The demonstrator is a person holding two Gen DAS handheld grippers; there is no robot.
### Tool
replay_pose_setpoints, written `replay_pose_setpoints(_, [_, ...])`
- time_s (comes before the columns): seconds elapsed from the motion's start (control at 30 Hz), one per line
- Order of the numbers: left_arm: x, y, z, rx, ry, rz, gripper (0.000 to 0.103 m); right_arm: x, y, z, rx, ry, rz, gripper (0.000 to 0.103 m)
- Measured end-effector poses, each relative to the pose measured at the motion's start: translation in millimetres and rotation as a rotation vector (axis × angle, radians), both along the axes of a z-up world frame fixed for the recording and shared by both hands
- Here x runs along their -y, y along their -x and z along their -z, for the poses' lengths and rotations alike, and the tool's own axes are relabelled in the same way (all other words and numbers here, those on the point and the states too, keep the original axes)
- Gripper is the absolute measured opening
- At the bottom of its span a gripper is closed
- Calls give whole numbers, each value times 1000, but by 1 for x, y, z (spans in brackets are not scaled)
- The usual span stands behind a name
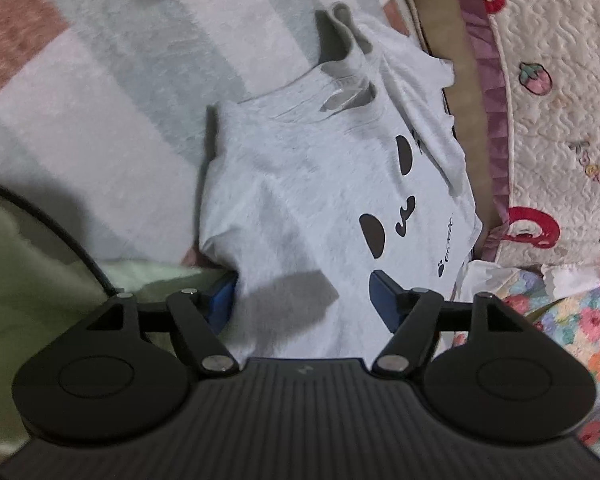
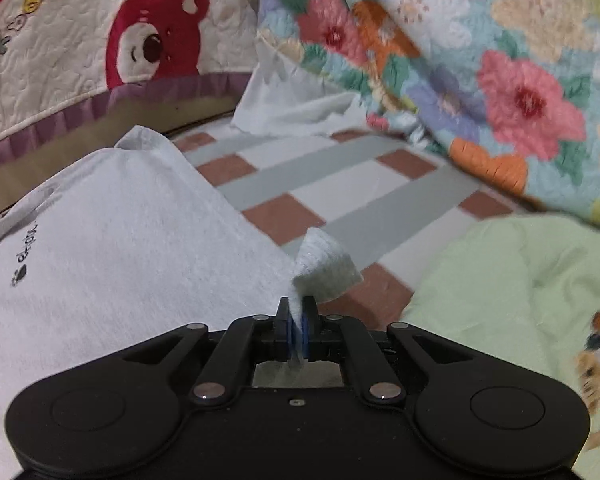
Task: Fold clothes
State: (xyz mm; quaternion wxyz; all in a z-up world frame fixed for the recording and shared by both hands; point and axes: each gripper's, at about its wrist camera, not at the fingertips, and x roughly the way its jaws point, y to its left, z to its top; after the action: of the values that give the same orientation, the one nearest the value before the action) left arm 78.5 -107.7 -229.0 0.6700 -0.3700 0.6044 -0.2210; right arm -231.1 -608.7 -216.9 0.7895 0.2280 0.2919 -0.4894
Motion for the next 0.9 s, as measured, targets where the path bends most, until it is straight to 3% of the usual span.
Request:
replay_pose_setpoints(0.13, [15, -2, 5, 97, -63, 55, 59, 11, 2, 14, 52, -112, 30, 17])
replay_pose_setpoints(0.2, [19, -1, -1, 140, -101, 95, 6, 10, 0, 16, 51, -110, -7, 14])
replay_pose_setpoints(0.23, [20, 0, -6, 170, -119, 114, 6, 9, 1, 12, 59, -95, -24, 7])
replay_pose_setpoints(0.37, [16, 6, -47, 322, -188, 128, 4, 1, 5, -21, 104, 4, -95, 5])
replay_pose_setpoints(0.53, [4, 12, -89, 399, -133, 133, 3, -8, 22, -69, 166, 69, -150, 4])
replay_pose_setpoints(0.77, [-17, 37, -127, 419, -106, 109, 3, -21, 43, -117, 201, 124, -203, 4])
replay_pose_setpoints(0.83, [-20, 46, -126, 412, -141, 139, 3, -32, 56, -124, 182, 128, -204, 4])
replay_pose_setpoints(0.9, [-17, 50, -107, 356, -213, 207, 3, -33, 58, -109, 97, 78, -210, 4])
